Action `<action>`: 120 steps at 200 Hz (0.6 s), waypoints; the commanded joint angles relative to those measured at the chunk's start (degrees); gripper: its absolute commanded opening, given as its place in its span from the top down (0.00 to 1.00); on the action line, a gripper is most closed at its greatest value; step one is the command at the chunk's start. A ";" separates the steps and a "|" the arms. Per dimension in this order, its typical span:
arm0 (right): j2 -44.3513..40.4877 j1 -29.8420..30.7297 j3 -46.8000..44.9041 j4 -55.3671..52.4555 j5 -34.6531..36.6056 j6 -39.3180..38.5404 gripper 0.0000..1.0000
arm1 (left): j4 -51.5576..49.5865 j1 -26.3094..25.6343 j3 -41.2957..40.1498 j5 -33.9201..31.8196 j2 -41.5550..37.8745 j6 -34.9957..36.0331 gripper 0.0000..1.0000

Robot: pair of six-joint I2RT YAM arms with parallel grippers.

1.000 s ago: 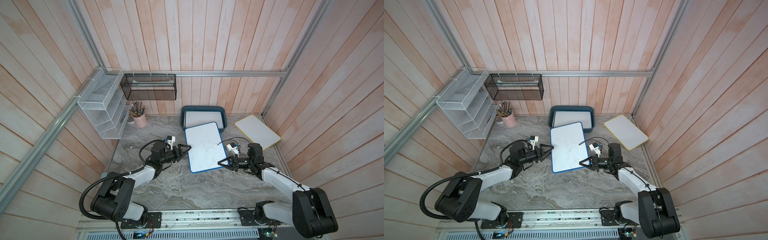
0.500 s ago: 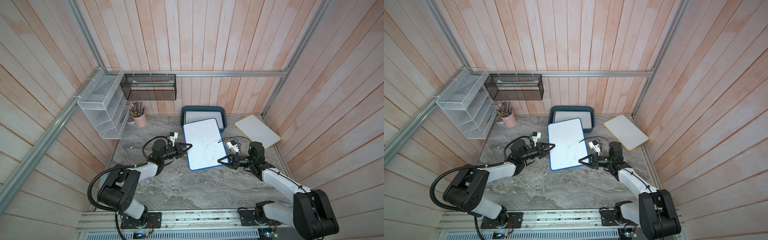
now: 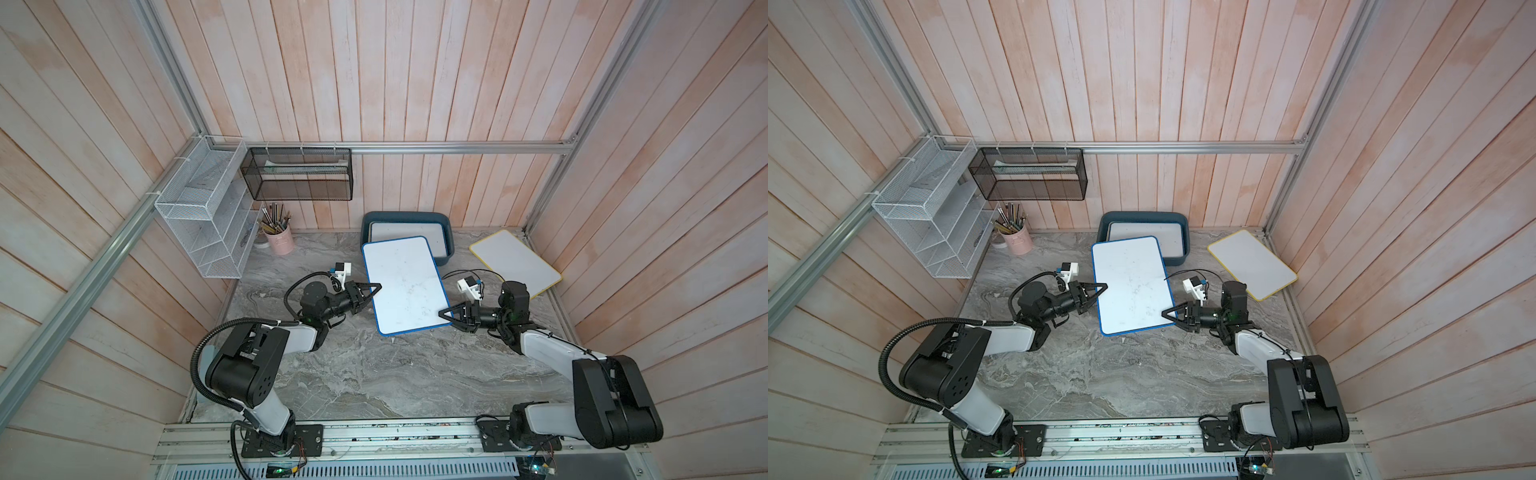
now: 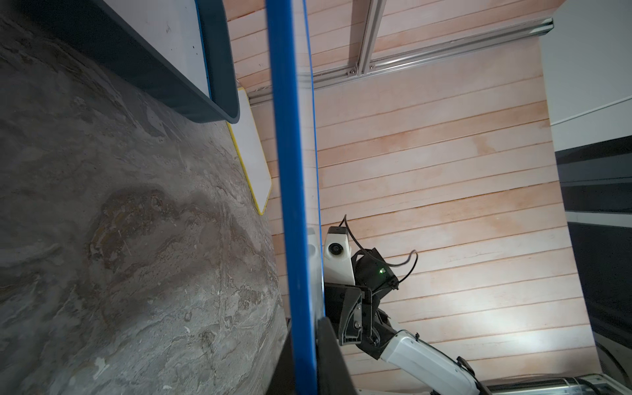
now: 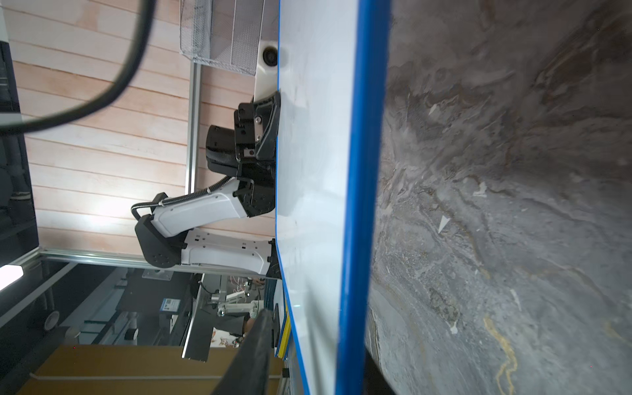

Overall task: Put the whiteboard into the storage box
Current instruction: Pick up the whiteboard at the center of the board.

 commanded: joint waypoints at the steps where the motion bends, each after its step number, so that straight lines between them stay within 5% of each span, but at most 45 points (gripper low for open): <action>1: 0.99 -3.74 -1.02 7.52 0.12 0.82 0.66 | 2.82 0.81 0.07 -5.31 -0.67 1.88 1.00; 47: 4.59 -10.86 -2.23 7.56 3.34 -2.22 0.64 | -9.00 -0.07 4.56 -17.20 -1.81 4.29 1.00; 120: 6.19 -10.98 -0.13 -1.64 6.42 -12.31 0.64 | -10.52 -7.03 18.14 -36.18 8.13 -2.04 1.00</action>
